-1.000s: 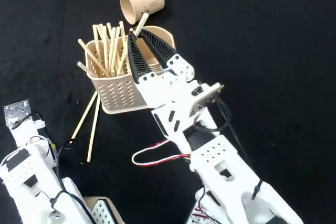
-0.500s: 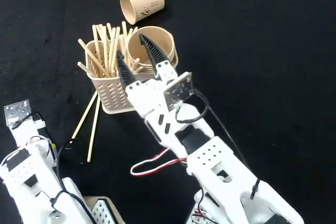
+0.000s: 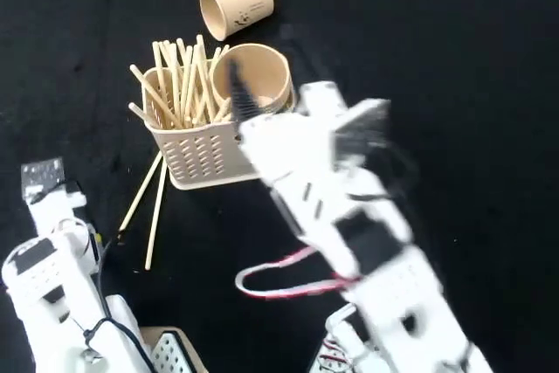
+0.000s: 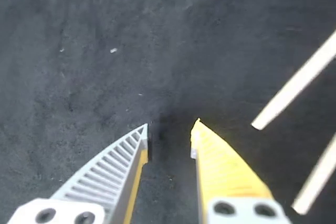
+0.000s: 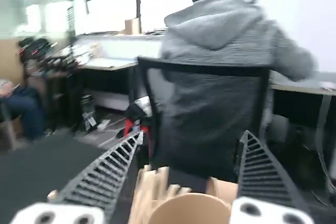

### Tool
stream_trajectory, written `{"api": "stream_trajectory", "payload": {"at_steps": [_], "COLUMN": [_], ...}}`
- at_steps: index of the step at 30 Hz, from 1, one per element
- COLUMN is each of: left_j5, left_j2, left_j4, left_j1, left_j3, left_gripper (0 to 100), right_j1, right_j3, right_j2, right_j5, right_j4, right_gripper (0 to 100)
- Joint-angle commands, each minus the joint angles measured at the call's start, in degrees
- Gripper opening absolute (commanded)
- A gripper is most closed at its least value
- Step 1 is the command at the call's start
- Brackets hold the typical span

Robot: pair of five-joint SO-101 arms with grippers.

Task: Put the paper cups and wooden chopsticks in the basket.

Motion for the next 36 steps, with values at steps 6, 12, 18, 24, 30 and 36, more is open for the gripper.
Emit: {"api": "stream_trajectory", "payload": {"at_steps": [6,12,18,24,30,36], "left_j5": [-0.3,-11.2,-14.9,-14.7,-14.9,-19.0], "left_j2": [0.3,0.7,2.5,15.8,30.2,37.7], "left_j4": [23.8,25.7,24.5,14.1,2.9,-0.4], "left_j1": [13.1,23.8,29.6,29.6,29.7,29.5], "left_j3": [-28.2,-30.9,-28.5,-28.4,-29.0,-27.8], "left_gripper": [21,22,23,29,29,29], "right_j1": [22.0,30.3,31.8,33.4,33.4,33.3], "right_j3": [-4.7,11.0,27.6,40.1,47.1,47.2], "right_j2": [-16.2,-23.6,-26.6,-27.1,-26.9,-28.5], "right_j5": [-8.9,-9.0,-8.8,-8.9,-8.9,-8.9], "right_j4": [31.0,26.4,18.5,8.4,4.0,6.4], "right_gripper": [23.6,2.9,1.7,1.7,1.7,1.8]}}
